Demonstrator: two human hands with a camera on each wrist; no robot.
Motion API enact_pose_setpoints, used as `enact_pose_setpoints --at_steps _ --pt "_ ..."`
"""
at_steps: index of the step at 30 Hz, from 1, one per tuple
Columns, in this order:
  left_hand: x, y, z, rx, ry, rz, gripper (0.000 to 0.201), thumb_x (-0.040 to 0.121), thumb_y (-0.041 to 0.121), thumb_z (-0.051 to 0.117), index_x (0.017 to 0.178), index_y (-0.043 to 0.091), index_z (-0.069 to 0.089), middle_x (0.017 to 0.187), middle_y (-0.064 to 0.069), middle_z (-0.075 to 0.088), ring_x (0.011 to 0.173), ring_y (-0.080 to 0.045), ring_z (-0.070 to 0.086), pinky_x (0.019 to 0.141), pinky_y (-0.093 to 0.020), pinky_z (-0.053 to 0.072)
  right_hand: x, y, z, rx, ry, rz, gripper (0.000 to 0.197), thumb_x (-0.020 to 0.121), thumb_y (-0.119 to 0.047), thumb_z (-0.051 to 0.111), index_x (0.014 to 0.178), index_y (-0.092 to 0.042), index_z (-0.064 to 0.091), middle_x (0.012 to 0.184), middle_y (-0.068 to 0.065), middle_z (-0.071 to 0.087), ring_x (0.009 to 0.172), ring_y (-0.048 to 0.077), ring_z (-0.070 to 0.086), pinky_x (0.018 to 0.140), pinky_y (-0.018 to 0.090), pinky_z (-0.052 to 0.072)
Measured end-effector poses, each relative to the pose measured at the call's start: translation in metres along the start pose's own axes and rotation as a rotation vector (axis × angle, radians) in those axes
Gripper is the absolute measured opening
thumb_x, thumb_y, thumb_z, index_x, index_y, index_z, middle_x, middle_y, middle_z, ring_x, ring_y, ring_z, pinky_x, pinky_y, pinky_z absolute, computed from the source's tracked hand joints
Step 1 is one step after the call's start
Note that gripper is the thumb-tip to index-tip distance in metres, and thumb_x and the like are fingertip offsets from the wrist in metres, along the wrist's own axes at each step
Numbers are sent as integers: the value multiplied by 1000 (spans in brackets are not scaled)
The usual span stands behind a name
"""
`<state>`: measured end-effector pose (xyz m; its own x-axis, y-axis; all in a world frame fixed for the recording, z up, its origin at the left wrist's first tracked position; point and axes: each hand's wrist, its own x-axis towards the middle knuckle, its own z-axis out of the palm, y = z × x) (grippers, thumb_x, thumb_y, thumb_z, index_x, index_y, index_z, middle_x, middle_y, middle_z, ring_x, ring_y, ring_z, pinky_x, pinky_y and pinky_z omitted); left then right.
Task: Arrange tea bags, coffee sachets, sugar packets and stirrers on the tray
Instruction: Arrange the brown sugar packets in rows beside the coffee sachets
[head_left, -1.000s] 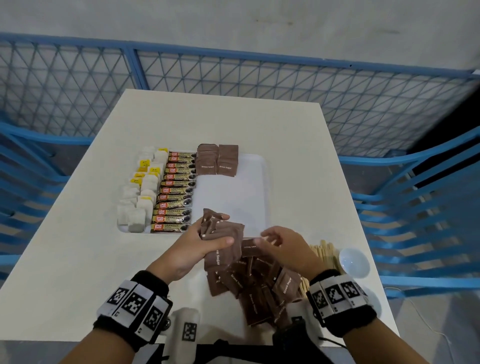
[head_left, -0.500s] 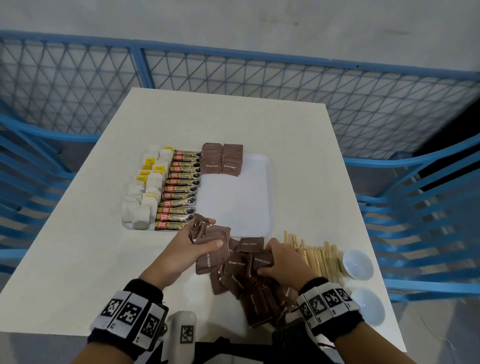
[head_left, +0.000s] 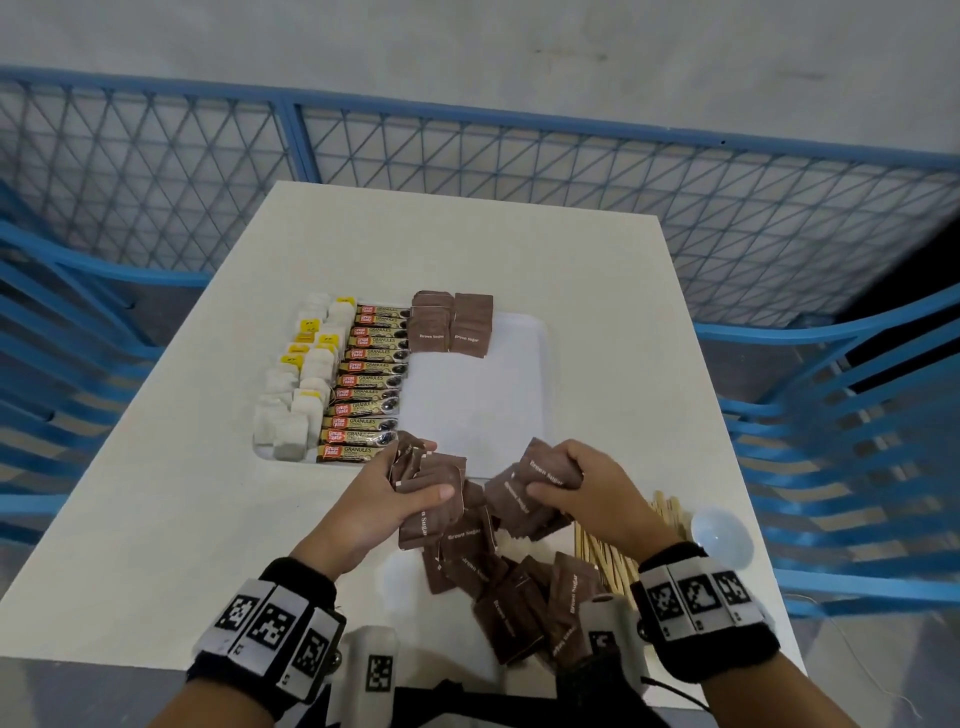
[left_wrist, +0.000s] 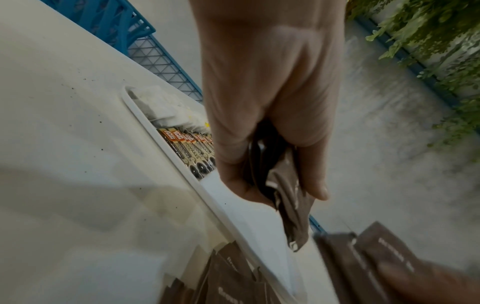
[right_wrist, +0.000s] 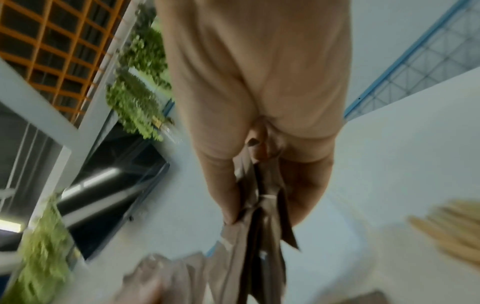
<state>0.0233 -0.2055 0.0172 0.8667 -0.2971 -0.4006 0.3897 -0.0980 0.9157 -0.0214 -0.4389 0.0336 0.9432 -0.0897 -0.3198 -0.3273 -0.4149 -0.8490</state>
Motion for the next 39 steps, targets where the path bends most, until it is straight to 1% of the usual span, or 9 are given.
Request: enact_pose_setpoints --at_steps 5,9,14,18,22,25,30,33,39 --pt "2 2 8 -82 0 -11 40 78 2 70 113 17 58 106 -2 69 95 -11 65 75 -19 54 4 -19 6 371 -48 -7 24 79 -7 70 100 -4 59 98 17 67 86 27 66 74 40 56" --pt "0 12 14 -271 -29 -32 23 87 11 55 109 12 61 93 -1 72 81 -11 70 60 -24 56 10 -28 24 602 -106 40 24 81 0 66 103 -1 58 94 14 67 83 23 67 70 31 58" --pt "0 19 8 -342 -51 -85 37 82 38 50 110 15 60 96 -4 73 82 -14 71 64 -27 59 15 -32 48 560 -84 45 23 82 -3 67 102 -4 56 95 14 65 84 22 63 72 33 56" --pt "-3 21 5 -327 -80 -116 53 65 27 72 114 9 61 107 -14 68 88 -23 68 80 -39 53 18 -39 62 461 -112 -4 24 86 -13 64 108 -8 55 108 16 65 97 24 64 90 44 53" --pt "-1 23 -2 -323 -135 -128 29 67 6 69 95 12 72 89 -9 73 75 -18 71 68 -32 57 16 -49 75 375 -167 -57 23 97 -23 45 113 -9 54 115 14 62 108 26 60 95 49 48" --pt "0 24 -8 -364 -164 -160 32 66 3 66 97 11 71 88 -10 74 75 -19 72 64 -30 59 20 -54 82 397 -187 -32 19 100 -24 37 107 -20 54 113 5 52 108 15 54 101 37 45" --pt "6 32 -16 -359 -168 -154 28 72 6 65 99 12 66 80 -7 73 68 -16 70 55 -25 56 33 -61 95 230 -118 20 38 97 -46 33 131 -32 44 121 2 34 128 17 31 112 41 30" --pt "10 37 -23 -352 -162 -140 22 83 -5 56 95 11 66 78 -7 72 66 -15 70 52 -23 54 37 -66 100 337 -86 -46 45 91 -55 44 128 -29 47 123 9 48 124 23 44 104 44 41" --pt "16 40 -46 -384 -174 -137 29 68 -4 67 93 10 68 80 -8 74 69 -18 71 54 -24 55 47 -76 97 512 -19 -26 21 86 -23 64 97 -8 54 91 8 60 80 18 60 71 31 53"
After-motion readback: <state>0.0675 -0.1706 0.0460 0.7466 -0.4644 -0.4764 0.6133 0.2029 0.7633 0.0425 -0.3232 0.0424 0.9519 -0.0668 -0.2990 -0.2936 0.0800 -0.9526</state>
